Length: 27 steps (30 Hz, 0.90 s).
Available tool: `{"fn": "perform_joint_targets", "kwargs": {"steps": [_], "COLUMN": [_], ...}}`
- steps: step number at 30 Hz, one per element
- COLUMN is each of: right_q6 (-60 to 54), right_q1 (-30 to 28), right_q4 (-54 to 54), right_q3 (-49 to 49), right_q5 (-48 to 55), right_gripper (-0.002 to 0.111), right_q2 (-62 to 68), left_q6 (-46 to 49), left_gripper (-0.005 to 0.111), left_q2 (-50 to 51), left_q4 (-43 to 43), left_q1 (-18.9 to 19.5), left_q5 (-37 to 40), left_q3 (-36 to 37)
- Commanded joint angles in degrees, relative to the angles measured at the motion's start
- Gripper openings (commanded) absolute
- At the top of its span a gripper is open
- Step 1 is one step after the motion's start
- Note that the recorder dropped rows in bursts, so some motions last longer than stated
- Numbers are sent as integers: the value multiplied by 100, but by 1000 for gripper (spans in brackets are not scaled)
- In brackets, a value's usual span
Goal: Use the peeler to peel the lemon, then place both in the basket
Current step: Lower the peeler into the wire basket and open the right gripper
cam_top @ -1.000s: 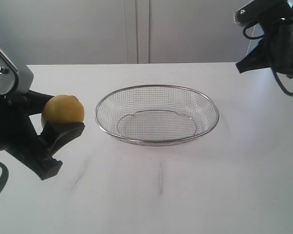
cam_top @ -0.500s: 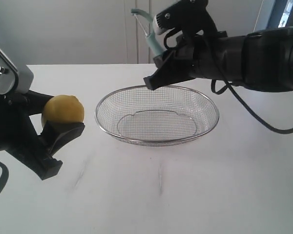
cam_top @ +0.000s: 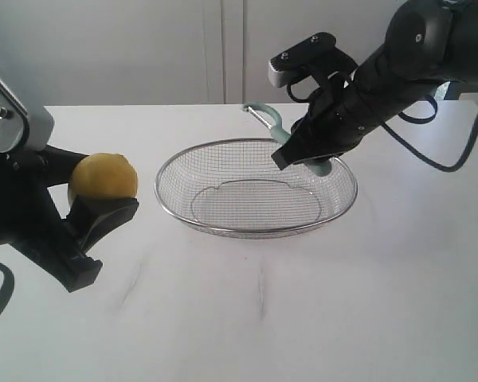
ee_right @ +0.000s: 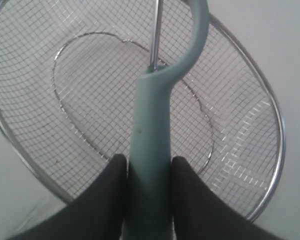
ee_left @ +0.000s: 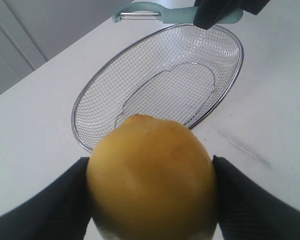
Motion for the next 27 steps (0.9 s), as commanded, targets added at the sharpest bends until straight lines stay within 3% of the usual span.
{"fn": "perform_joint_targets", "kwargs": {"steps": [1, 18, 24, 27], "right_q6": [137, 110, 134, 281], "right_q1": [-19, -19, -19, -19], "right_q4": [-112, -52, -40, -40], "right_q3": [-62, -62, -62, -62], "right_q5": [-566, -919, -773, -752], "right_gripper": [0, 1, 38, 45], "right_q2": [147, 1451, 1451, 1451], "left_q6": [-63, -66, -66, -165], "left_gripper": [0, 0, 0, 0], "left_q2": [-38, -38, -38, -38], "left_q4": [-46, -46, -46, -46], "left_q1": [-23, -23, -23, -23], "left_q5": [-112, -150, -150, -150], "left_q3": [-34, -34, -34, -34]}}
